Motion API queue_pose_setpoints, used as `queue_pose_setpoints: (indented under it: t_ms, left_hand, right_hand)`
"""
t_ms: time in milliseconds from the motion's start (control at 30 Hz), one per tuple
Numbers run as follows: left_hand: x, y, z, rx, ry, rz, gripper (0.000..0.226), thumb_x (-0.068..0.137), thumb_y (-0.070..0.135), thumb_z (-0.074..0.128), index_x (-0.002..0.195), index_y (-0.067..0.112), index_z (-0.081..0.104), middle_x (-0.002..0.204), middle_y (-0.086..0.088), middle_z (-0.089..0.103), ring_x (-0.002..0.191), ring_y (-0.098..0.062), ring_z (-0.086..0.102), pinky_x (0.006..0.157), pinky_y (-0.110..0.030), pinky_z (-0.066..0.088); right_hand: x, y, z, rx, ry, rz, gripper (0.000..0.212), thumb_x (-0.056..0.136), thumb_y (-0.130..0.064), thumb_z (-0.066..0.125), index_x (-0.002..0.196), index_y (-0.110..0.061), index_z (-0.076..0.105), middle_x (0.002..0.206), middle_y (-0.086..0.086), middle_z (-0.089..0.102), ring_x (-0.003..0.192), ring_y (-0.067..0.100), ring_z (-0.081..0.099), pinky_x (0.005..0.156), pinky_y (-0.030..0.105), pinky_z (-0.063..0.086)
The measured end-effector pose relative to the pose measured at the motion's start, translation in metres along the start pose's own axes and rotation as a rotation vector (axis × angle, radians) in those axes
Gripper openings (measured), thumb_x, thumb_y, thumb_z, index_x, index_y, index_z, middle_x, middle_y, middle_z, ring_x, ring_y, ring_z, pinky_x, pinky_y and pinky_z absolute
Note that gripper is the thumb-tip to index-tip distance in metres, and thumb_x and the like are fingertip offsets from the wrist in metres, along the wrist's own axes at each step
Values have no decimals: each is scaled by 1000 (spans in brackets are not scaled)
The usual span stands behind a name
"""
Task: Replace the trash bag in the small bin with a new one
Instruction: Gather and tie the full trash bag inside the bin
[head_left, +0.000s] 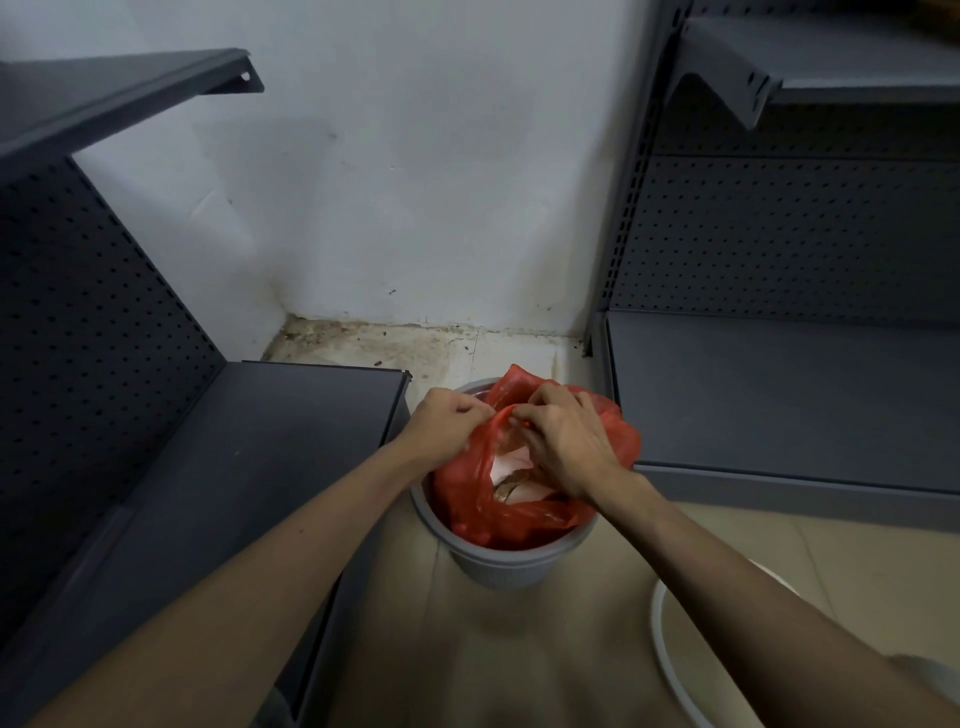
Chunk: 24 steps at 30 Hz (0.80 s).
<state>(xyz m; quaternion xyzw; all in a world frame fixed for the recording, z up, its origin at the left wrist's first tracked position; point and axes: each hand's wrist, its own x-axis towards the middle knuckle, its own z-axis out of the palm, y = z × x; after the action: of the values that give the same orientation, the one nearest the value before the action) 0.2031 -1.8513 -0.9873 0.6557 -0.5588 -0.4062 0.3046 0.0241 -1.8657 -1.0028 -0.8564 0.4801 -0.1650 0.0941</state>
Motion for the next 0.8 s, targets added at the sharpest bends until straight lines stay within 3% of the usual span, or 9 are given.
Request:
queue_pose_setpoints:
  t_ms: [100, 200, 267, 367, 467, 533, 667, 733, 800]
  left_hand:
    - [0, -2, -1, 28, -27, -10, 19, 87, 4, 65, 99, 11, 78, 73, -1, 72, 51, -5, 57, 55, -20, 49]
    - [-1, -1, 0, 46, -2, 19, 14, 81, 6, 74, 93, 11, 79, 77, 0, 75, 71, -12, 70, 71, -28, 59]
    - [-2, -1, 1, 82, 47, 63, 9, 81, 7, 75, 88, 12, 78, 73, 2, 73, 74, -11, 71, 77, -31, 59]
    - [-4, -2, 2, 98, 98, 99, 11, 85, 12, 73, 79, 22, 73, 66, 8, 69, 67, -7, 67, 69, -30, 57]
    - [-5, -2, 0, 107, 114, 121, 15, 85, 12, 71, 78, 24, 73, 79, 7, 71, 81, -9, 66, 72, -25, 54]
    - [-5, 0, -4, 111, 131, 110, 17, 86, 10, 70, 76, 24, 72, 83, 5, 70, 84, -9, 64, 71, -21, 50]
    - [-3, -2, -8, 192, 197, -4, 21, 84, 14, 67, 68, 28, 67, 83, 7, 67, 86, -14, 63, 77, -33, 54]
    - [-1, -8, -12, 256, 248, -53, 13, 84, 19, 64, 73, 25, 66, 83, 7, 66, 85, -15, 63, 75, -35, 55]
    - [-3, -14, -21, 338, 306, -90, 10, 84, 31, 65, 79, 22, 66, 81, 7, 64, 78, -13, 62, 63, -29, 49]
  right_hand:
    - [1, -3, 3, 12, -9, -14, 25, 98, -34, 46, 112, -29, 67, 104, -1, 55, 99, 19, 49, 88, 35, 34]
    - [1, -6, 6, 58, -30, -9, 25, 99, -31, 46, 109, -25, 68, 105, 0, 57, 98, 19, 51, 89, 36, 36]
    - [0, -8, 6, 120, -30, -6, 26, 100, -30, 45, 104, -23, 69, 105, 0, 58, 98, 18, 52, 90, 38, 38]
    - [-1, -9, 2, 172, -75, -8, 29, 101, -32, 40, 105, -22, 67, 106, 1, 60, 98, 18, 52, 92, 42, 40]
    - [-2, -5, -4, 264, -129, -46, 29, 101, -33, 41, 110, -23, 67, 106, 2, 63, 98, 18, 56, 90, 43, 45]
    - [-4, -2, -9, 384, -129, -56, 28, 100, -30, 46, 115, -22, 68, 109, 2, 66, 101, 15, 60, 92, 36, 48]
    - [-8, -4, -18, 520, -82, -61, 27, 98, -26, 54, 116, -16, 70, 117, -2, 68, 107, 6, 62, 94, 17, 46]
    - [-10, -1, -21, 606, -21, -3, 24, 96, -25, 56, 112, -17, 73, 115, -3, 69, 105, 6, 62, 93, 19, 47]
    - [-12, 6, -23, 626, 31, 93, 24, 96, -28, 56, 108, -18, 74, 110, -3, 69, 101, 7, 60, 91, 25, 48]
